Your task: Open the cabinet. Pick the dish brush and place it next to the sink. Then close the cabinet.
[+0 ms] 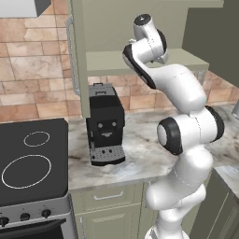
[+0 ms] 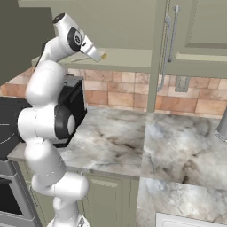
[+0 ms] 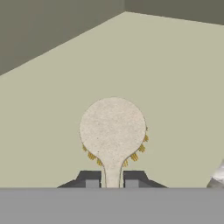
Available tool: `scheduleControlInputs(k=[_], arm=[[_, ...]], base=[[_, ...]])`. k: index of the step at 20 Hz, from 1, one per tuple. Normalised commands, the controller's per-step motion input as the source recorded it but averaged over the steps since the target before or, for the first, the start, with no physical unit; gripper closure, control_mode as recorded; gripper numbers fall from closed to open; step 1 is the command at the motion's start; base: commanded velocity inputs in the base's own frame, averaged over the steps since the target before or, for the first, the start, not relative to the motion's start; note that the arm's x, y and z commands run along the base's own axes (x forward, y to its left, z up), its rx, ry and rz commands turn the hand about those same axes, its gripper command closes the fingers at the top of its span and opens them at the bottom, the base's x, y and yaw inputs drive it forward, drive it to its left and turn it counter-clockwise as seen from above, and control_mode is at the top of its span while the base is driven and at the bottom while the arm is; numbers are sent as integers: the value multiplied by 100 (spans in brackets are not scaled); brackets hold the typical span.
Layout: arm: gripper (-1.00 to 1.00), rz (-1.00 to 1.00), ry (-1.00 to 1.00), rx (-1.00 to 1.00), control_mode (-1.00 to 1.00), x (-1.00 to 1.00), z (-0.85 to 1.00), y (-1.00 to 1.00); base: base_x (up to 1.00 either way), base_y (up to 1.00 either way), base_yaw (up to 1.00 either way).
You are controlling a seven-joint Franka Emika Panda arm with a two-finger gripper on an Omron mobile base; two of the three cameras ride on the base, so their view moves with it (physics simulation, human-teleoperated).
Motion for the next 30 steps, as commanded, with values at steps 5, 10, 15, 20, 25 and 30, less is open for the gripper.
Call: scheduleControlInputs(k=[5, 10, 15, 20, 25, 30], arm=[[100, -8, -1, 0, -100, -78, 0, -3], [100, -13, 0, 1, -100, -77, 0, -3], [100, -13, 0, 4, -100, -82, 1, -4], [100, -21, 0, 9, -100, -88, 0, -4], [100, -23, 0, 8, -100, -84, 0, -6], [100, -21, 3, 5, -100, -66, -1, -11]], base=[[0, 0, 0], [0, 0, 0], [0, 0, 0], [0, 0, 0], [0, 0, 0], [0, 0, 0]])
